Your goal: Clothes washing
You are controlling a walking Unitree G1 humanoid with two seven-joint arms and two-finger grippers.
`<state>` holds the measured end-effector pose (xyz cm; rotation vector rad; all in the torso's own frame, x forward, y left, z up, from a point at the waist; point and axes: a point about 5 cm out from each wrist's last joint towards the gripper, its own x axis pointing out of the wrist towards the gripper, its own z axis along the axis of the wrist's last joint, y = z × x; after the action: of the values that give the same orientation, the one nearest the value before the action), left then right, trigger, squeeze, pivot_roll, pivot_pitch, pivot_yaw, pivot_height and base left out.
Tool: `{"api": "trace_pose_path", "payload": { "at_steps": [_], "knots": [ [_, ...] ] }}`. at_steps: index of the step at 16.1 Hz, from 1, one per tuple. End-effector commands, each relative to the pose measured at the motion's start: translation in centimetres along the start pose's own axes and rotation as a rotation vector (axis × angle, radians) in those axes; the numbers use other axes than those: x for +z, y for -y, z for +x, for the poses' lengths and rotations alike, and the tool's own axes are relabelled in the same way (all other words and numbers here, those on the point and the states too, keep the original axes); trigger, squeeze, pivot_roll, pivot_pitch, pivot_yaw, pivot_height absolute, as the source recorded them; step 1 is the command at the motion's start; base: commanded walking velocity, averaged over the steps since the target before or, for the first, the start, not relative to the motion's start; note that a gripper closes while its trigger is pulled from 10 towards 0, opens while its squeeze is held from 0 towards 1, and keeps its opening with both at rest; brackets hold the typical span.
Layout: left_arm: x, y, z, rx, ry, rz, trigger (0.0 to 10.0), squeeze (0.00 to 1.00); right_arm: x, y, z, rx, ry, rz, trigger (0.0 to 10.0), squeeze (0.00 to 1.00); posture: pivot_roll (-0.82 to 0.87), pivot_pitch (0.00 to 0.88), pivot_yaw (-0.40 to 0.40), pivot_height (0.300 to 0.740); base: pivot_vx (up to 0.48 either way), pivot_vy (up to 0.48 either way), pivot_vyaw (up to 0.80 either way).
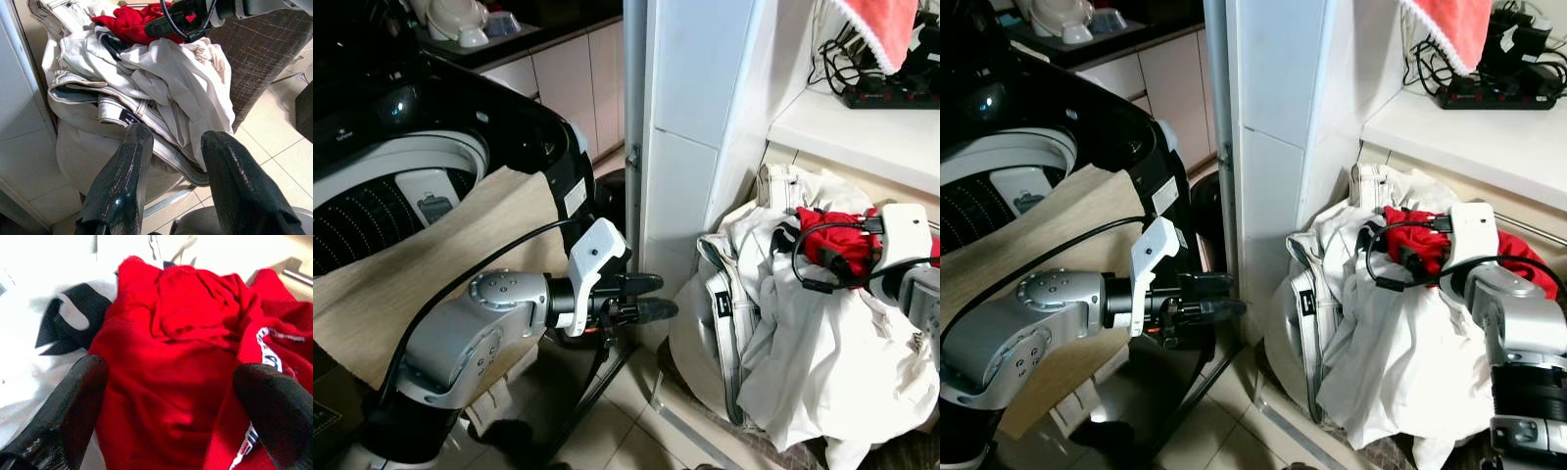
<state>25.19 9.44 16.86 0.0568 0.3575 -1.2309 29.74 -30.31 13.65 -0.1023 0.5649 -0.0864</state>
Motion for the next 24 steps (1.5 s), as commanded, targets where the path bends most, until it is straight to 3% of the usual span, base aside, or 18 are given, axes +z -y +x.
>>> {"api": "trace_pose_path", "payload": {
  "at_steps": [1,3,4,5,6,7,24],
  "knots": [
    [0.6,0.2,0.1,-0.018,0.003,0.02,10.0,0.0,-0.1,0.4,0.0,-0.017,-0.027,0.017,10.0,0.0,-0.07,0.0,0.048,0.74,0.0,0.0,0.0],
    [0.7,0.2,0.1,-0.021,0.002,0.019,10.0,0.0,-0.6,0.9,-0.1,-0.036,-0.051,0.025,10.0,0.0,-0.07,0.0,0.047,0.74,0.0,0.0,0.0],
    [0.7,0.2,0.2,-0.021,0.002,0.02,10.0,0.0,-0.7,0.9,-0.1,-0.034,-0.055,0.037,6.5,0.0,-0.07,0.0,0.047,0.74,0.0,0.0,0.0],
    [0.7,0.2,0.2,-0.022,0.002,0.019,10.0,0.0,-0.7,0.9,-0.2,-0.031,-0.057,0.044,4.4,0.0,-0.07,0.0,0.047,0.74,0.0,0.0,0.0],
    [0.7,0.2,0.2,-0.024,0.002,0.02,10.0,0.0,-0.7,0.8,-0.2,-0.026,-0.059,0.044,0.7,0.0,-0.07,0.0,0.048,0.74,0.0,0.0,0.0],
    [0.7,0.2,0.2,-0.026,0.004,0.02,10.0,0.0,-0.7,0.8,-0.2,-0.024,-0.06,0.042,0.0,0.0,-0.07,0.0,0.048,0.74,0.0,0.0,0.0],
    [0.7,0.1,0.6,-0.033,0.0,0.021,10.0,0.0,0.3,0.8,-0.7,0.007,-0.017,0.067,0.0,0.0,-0.09,0.0,0.048,0.74,0.0,0.0,0.0]
  ]
}}
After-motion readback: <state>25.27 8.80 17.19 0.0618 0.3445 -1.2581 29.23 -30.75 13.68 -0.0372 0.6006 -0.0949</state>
